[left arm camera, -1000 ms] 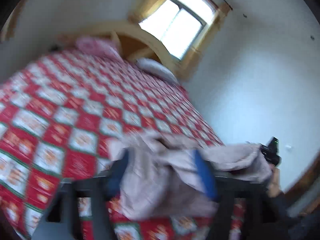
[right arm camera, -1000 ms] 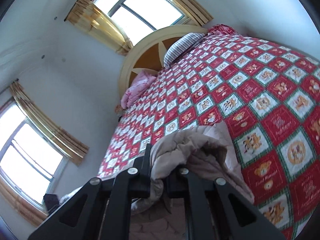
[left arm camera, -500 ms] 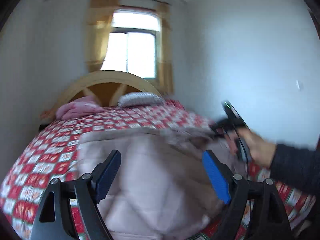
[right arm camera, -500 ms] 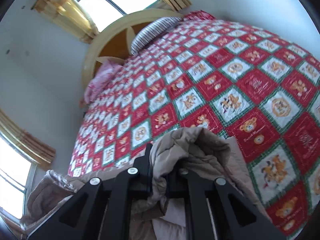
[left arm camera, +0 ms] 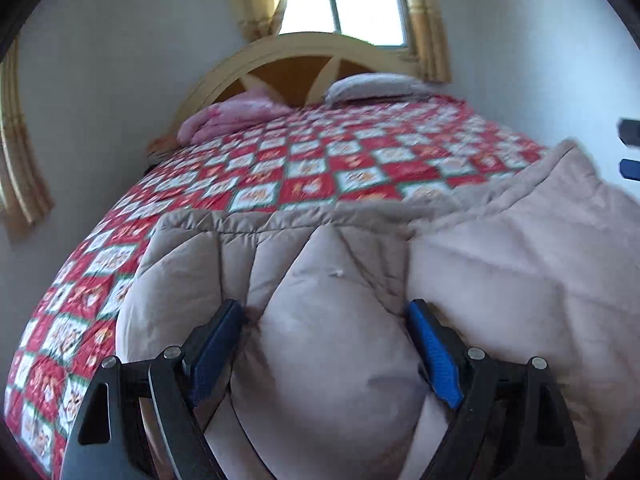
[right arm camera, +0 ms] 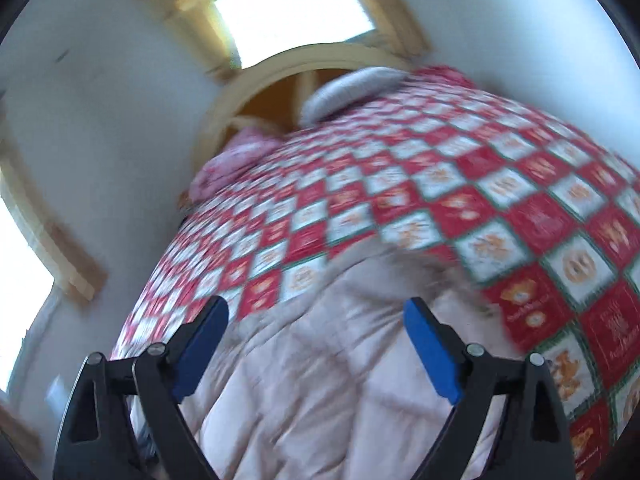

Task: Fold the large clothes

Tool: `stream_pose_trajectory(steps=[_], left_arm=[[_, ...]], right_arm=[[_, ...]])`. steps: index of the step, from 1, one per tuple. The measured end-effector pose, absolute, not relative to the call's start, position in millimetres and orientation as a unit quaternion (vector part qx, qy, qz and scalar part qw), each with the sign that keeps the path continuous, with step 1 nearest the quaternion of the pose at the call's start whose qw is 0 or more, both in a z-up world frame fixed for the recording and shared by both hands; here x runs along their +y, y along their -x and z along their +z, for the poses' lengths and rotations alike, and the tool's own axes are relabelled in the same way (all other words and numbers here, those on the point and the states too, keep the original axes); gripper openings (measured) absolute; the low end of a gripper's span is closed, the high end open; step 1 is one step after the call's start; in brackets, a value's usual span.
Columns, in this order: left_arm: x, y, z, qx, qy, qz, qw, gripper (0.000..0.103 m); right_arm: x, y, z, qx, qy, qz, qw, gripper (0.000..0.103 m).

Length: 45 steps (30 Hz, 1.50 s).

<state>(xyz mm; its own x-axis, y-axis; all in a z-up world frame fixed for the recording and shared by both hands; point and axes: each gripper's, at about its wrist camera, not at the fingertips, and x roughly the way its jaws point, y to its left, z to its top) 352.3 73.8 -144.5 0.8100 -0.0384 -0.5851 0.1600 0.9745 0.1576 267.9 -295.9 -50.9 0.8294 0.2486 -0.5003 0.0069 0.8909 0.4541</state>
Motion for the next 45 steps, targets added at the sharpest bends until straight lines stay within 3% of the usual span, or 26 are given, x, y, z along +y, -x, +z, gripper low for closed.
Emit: stream_pose_trajectory(steps=[4,10,15,21,28,45], left_arm=[[74.1,-360.0,-151.6,0.315,-0.095,-0.019,0.944,0.091],[68.7,-357.9,-136.7,0.326,-0.085,-0.026,0.941,0.091],[52.7,-361.0,-104.2,0.255,-0.146,-0.017,0.956,0.091],[63.1,-416.8,-143.6,0.335,-0.129,-0.002,0.933,0.092],[67.4,-434.6,-164.9,0.346,-0.093,-0.005,0.934,0.102],[69.8,-444.7,-181.9,0.368,-0.071,-0.01,0.927,0.102]], right_arm=[[-231.3,-284.4,-70.8,0.325,-0.108,0.124,0.931,0.091],[-193.1,-311.3,-126.7,0.37,-0.002,0.093,0.924,0.088],[-207.4,-330.2,-151.0,0.389,-0.037,0.073,0.918,0.089],[-211.3,-336.6,-161.1,0.393,-0.047,0.07,0.916,0.09],[-215.7,-343.0,-166.5,0.403,-0.063,0.065,0.911,0.091],[-210.0,-351.4,-172.2,0.413,-0.047,0.05,0.908,0.093]])
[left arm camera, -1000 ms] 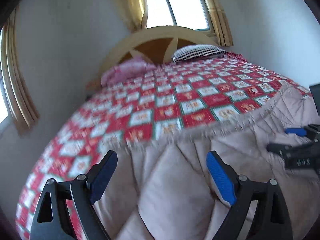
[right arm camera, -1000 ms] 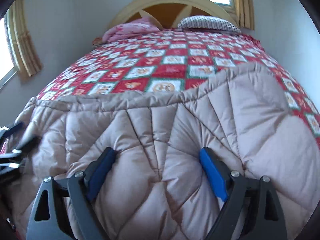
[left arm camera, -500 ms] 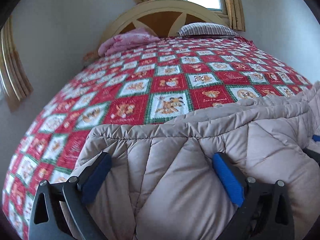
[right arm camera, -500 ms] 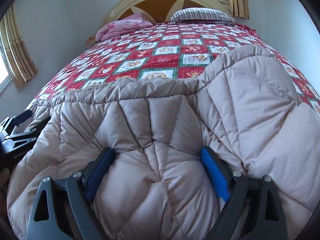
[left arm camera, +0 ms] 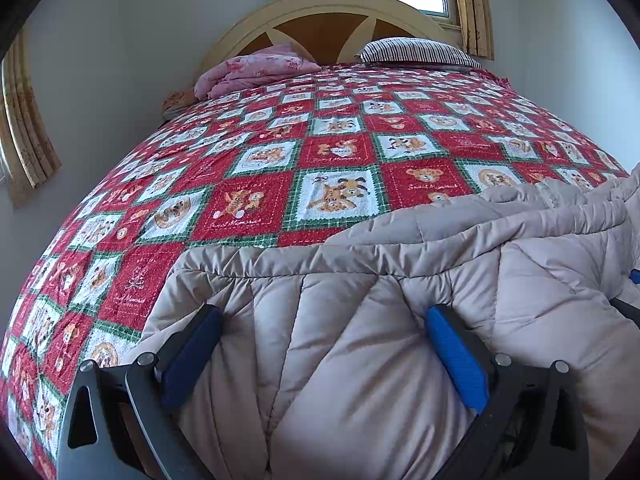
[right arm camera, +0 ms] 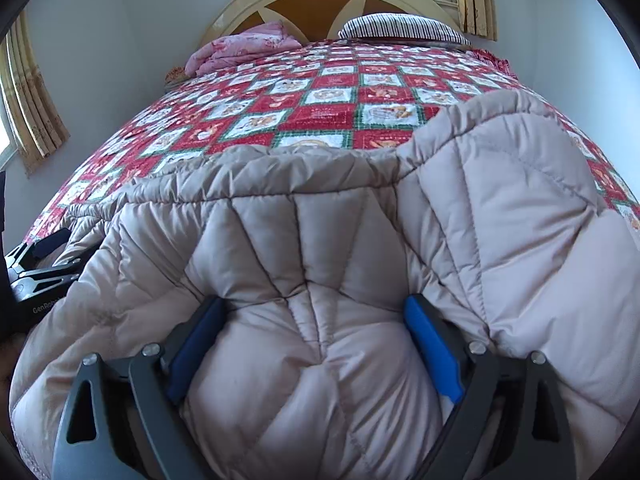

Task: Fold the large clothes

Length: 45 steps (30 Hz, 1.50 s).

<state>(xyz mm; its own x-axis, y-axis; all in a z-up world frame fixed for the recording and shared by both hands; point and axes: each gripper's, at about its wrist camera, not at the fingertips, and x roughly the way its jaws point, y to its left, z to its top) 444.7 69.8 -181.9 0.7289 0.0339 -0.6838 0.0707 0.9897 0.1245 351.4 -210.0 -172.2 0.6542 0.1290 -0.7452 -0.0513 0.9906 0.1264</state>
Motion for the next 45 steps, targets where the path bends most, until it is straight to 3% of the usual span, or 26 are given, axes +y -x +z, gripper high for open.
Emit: stream_pose_trajectory(steps=[11,18,24,33,41,45], left_arm=[[69.0,-446.5,-184.5,0.368,-0.075,-0.005,0.927,0.102],[68.9,-446.6,-184.4,0.368,-0.073,-0.005,0.927,0.102],[70.7,-447.9,-184.2,0.368,-0.064,-0.009,0.927,0.102],[73.8,-437.4,-173.1,0.355,-0.053,-0.01,0.933,0.102],[120.3,-353.9,-108.1,0.304,0.018,-0.108,0.946,0.102],[173.6,-318.2,-109.6,0.324,0.047,-0.094,0.94,0.102]], right_arm=[[-197.8,-349.8,-152.0,0.43,-0.005,-0.004,0.903,0.095],[-172.6,-342.8,-107.5,0.372,-0.061,-0.007,0.926,0.095],[-160.1,-368.0,-146.6,0.403,-0.032,-0.034,0.914,0.094],[-156.1,-371.4,-170.0,0.406,-0.001,-0.042,0.913,0.103],[-162.6,-375.1,-176.7,0.413,-0.017,-0.031,0.91,0.103],[-162.6,-374.8,-176.5,0.413,-0.02,-0.03,0.91,0.103]])
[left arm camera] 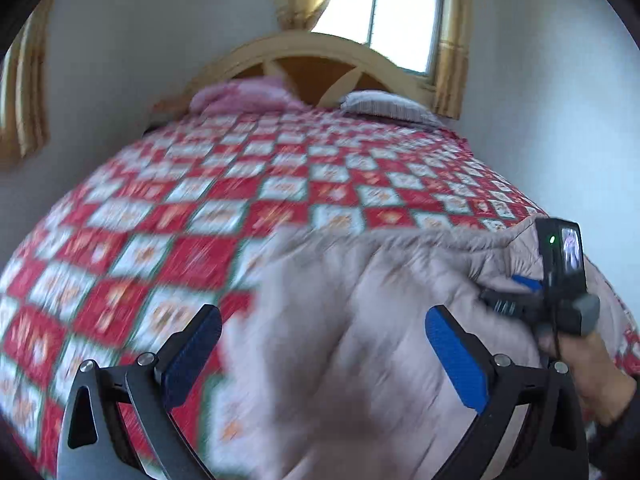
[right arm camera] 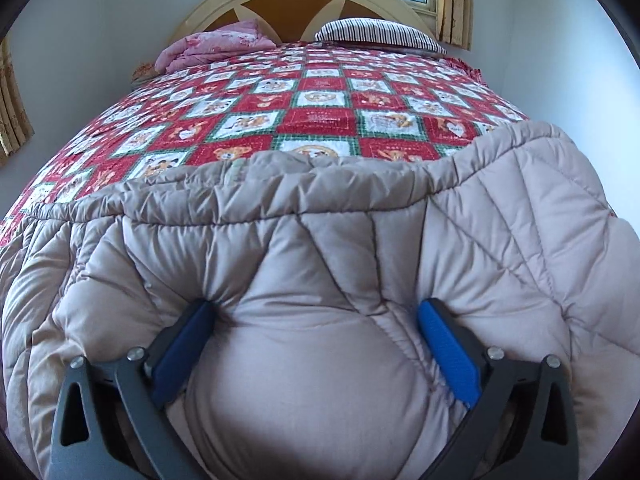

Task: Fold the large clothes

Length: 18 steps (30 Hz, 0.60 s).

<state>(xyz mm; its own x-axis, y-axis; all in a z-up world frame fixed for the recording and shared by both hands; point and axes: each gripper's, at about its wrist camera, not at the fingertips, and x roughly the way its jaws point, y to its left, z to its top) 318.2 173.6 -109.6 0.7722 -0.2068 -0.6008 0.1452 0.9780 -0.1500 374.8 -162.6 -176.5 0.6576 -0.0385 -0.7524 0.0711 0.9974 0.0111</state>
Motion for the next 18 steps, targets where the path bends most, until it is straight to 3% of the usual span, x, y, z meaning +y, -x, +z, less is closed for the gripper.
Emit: stream_pose_trajectory(steps=[5,11,14,17,18], left_arm=[[233.3,-294.5,-149.8,0.377,0.174,-0.113,0.902,0.102],[226.5,-297.4,-178.7,0.386,0.228,-0.141,0.882,0.102],[221.7,-314.5,-195.6,0.406,0.243,-0.154,0.867,0.087],[221.4,-316.7,-197.6,0.401,0.249,-0.169,0.865,0.081],[218.6,-317.2,-198.5,0.406,0.249,-0.184,0.86,0.072]], right_arm=[[-162.0,-374.1,-176.1,0.411,-0.021,-0.03,0.911,0.103],[-163.9,-370.8,-174.9,0.404,-0.029,-0.023,0.914,0.103],[-167.1,-368.4,-173.8,0.398,-0.041,-0.015,0.916,0.103],[-168.2,-366.6,-173.0,0.393,-0.048,-0.01,0.918,0.103],[-168.6,-366.0,-172.7,0.392,-0.05,-0.008,0.919,0.103]])
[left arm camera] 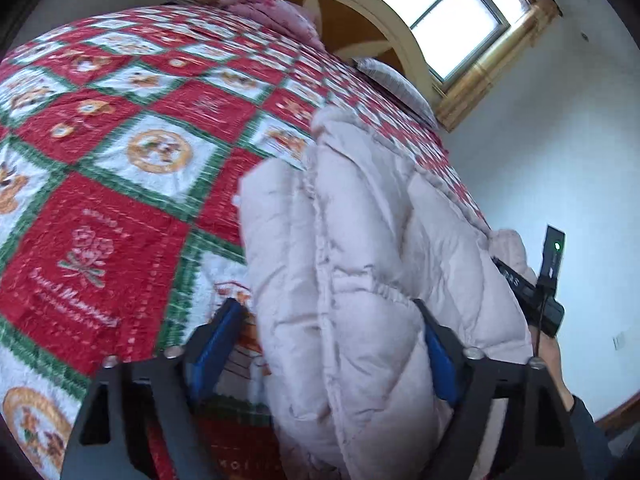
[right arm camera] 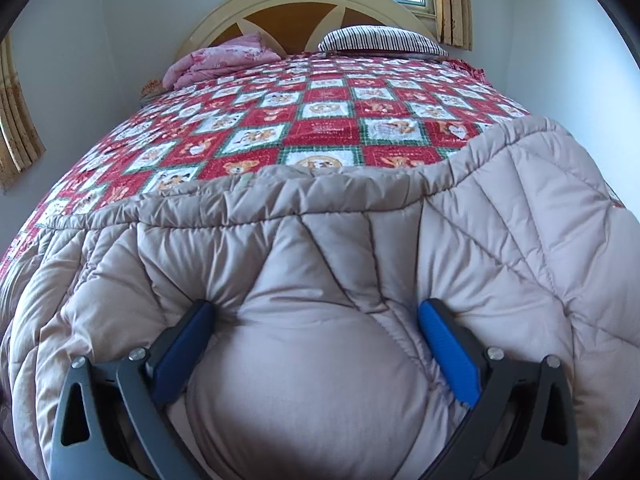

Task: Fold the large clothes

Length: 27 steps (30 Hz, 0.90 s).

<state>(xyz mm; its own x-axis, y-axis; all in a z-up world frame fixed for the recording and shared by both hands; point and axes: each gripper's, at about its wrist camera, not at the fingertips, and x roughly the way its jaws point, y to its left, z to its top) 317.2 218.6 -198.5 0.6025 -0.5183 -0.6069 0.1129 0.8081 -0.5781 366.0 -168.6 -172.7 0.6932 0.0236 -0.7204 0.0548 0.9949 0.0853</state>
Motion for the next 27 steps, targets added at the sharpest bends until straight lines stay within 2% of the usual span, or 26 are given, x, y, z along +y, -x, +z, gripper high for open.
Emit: stream_pose_trajectory(steps=[1,2,4,7,12,17,20,22,24,26,27], left_arm=[[216.5,-317.7,-200.6,0.412,0.255,-0.201,0.851,0.06],[215.5,-318.0,-201.5,0.415,0.258,-0.206,0.848,0.056],[213.5,-317.4,-200.7,0.411,0.267,-0.227,0.841,0.037],[211.2,-311.4,-195.4,0.395,0.265,-0.237,0.847,0.026],[212.1,-297.3,-168.4,0.344,0.279,-0.258,0.858,0.021],[209.7,-293.3,-136.3,0.319,0.265,-0.283,0.865,0.02],[205.0,-289.3,-123.3,0.305,0.263,-0.298,0.866,0.02],[195.7,-288.1,-110.4,0.291,0.262,-0.313,0.865,0.02],[182.3,-289.6,-100.6,0.287,0.252,-0.325,0.865,0.02],[164.0,-288.6,-84.4,0.278,0.231,-0.334,0.87,0.02],[155.0,-287.7,-76.0,0.273,0.219,-0.338,0.874,0.02]], right_arm=[[-169.2,-365.7,-172.3,0.391,-0.052,-0.007,0.919,0.103],[-169.5,-365.6,-172.2,0.39,-0.053,-0.006,0.919,0.103],[-170.1,-366.0,-172.0,0.388,-0.056,-0.004,0.92,0.103],[-171.7,-364.9,-172.1,0.386,-0.06,-0.001,0.92,0.103],[-172.6,-364.5,-171.9,0.384,-0.062,0.002,0.921,0.103],[-172.1,-364.4,-169.7,0.386,-0.06,0.003,0.921,0.103],[-174.1,-360.2,-150.0,0.386,-0.054,0.015,0.921,0.099],[-177.4,-350.9,-130.9,0.358,-0.041,-0.017,0.933,0.101],[-169.9,-354.6,-134.7,0.377,-0.012,-0.026,0.926,0.103],[-151.1,-367.9,-166.2,0.441,0.048,-0.004,0.896,0.103],[-146.7,-368.6,-172.5,0.44,0.061,-0.003,0.896,0.103]])
